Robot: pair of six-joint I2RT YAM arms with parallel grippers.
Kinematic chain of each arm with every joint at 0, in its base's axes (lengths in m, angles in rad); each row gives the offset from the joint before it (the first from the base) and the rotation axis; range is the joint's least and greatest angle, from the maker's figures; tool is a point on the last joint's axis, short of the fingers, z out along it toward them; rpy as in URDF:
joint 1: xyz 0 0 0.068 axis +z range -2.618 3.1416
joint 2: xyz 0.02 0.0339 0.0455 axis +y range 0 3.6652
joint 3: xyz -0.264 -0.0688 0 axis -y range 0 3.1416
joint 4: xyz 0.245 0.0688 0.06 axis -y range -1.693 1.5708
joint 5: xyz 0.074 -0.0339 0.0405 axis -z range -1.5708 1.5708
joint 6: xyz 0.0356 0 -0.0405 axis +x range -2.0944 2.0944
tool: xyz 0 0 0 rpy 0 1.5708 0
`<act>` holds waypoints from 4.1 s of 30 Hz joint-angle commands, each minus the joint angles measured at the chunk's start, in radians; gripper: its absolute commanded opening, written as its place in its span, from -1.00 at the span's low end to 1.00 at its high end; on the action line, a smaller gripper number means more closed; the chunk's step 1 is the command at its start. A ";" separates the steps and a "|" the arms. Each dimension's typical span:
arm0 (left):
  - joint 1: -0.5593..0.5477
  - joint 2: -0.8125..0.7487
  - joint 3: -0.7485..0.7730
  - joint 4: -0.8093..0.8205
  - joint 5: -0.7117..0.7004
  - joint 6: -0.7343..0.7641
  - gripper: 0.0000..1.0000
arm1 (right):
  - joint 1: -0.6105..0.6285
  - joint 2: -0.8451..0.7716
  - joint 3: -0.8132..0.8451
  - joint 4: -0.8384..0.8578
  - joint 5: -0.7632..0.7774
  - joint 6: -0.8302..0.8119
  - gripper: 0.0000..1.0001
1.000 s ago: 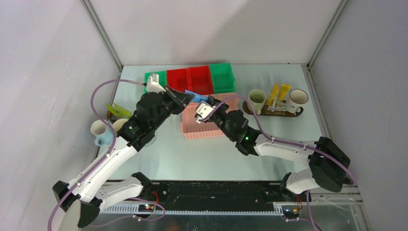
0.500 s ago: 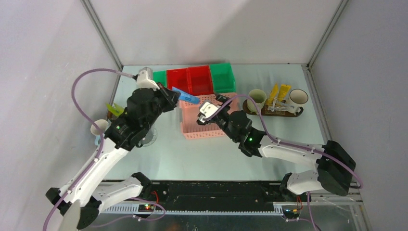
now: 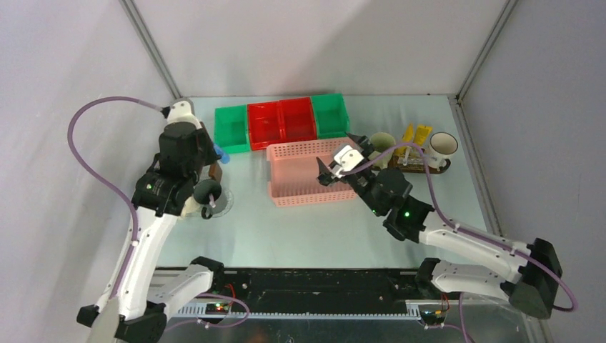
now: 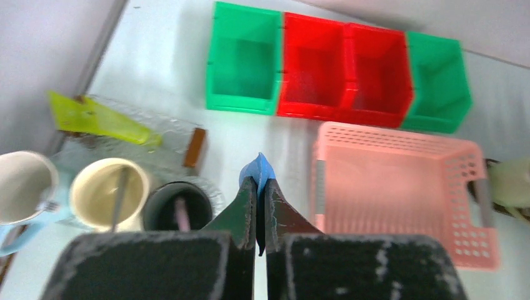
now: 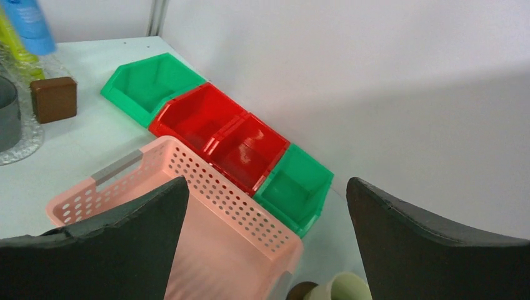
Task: Prepare toiletry sets of a toothbrush and toothpaste on the tray
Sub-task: Pick up the toothpaste from the storage box, then place the toothpaste in the toothpaste holder, then reset both arms
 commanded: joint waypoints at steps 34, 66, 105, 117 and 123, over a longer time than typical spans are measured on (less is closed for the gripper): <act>0.468 0.297 -0.197 0.409 0.117 0.088 -1.00 | -0.222 -0.174 -0.101 -0.082 -0.122 0.079 0.99; 0.468 0.384 -0.310 0.474 0.130 0.075 -0.37 | -0.276 -0.204 -0.105 -0.111 -0.167 0.119 0.99; 0.076 -0.675 -0.420 0.025 -0.120 0.129 0.99 | -0.291 -0.958 -0.173 -0.866 0.582 0.617 0.99; -0.027 -1.154 -0.662 0.076 -0.151 0.113 0.99 | -0.288 -1.172 -0.112 -1.121 0.751 0.829 0.99; -0.028 -1.167 -0.665 -0.004 -0.148 -0.030 0.99 | -0.290 -1.181 -0.092 -1.194 0.768 0.919 0.99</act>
